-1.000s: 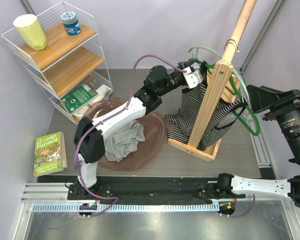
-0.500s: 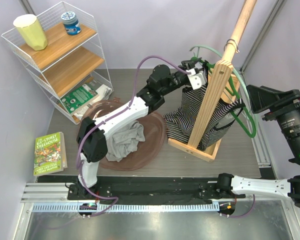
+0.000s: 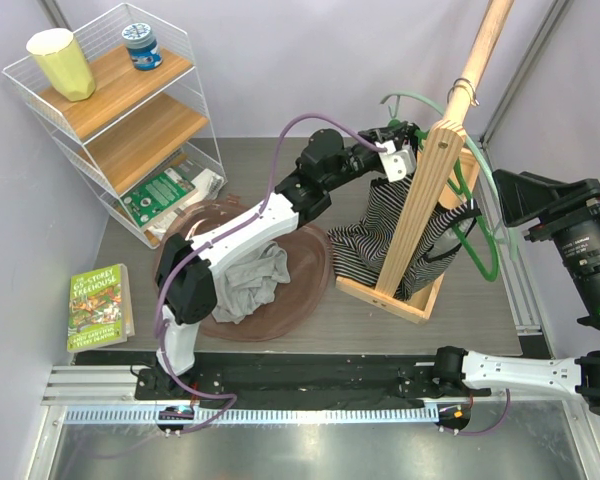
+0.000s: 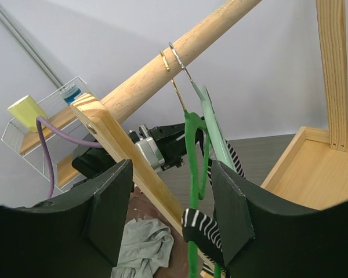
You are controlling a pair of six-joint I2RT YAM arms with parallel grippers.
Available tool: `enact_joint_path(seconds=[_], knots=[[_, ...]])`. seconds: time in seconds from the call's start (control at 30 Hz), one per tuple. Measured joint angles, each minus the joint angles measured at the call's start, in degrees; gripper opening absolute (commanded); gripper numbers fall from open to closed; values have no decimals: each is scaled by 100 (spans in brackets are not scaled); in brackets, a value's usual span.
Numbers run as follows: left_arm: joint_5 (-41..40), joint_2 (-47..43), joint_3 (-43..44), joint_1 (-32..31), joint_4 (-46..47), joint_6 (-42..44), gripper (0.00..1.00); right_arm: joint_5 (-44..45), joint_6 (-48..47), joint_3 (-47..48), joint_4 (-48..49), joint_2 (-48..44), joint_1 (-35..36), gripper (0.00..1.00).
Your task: Remove the tank top from the hanger
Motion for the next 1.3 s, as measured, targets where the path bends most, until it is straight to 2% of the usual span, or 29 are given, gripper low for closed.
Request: enact_joint_path(seconds=[0.03, 0.5, 1.03, 1.3], knots=[[-2, 0, -7, 0, -9, 24, 0, -2, 0, 9, 0, 4, 0, 62], [-498, -586, -833, -42, 205, 79, 0, -31, 7, 94, -9, 55, 0, 62], [-1209, -881, -789, -39, -199, 109, 0, -31, 50, 96, -7, 52, 0, 62], [-1650, -1357, -1213, -39, -313, 251, 0, -39, 48, 92, 4, -2, 0, 62]])
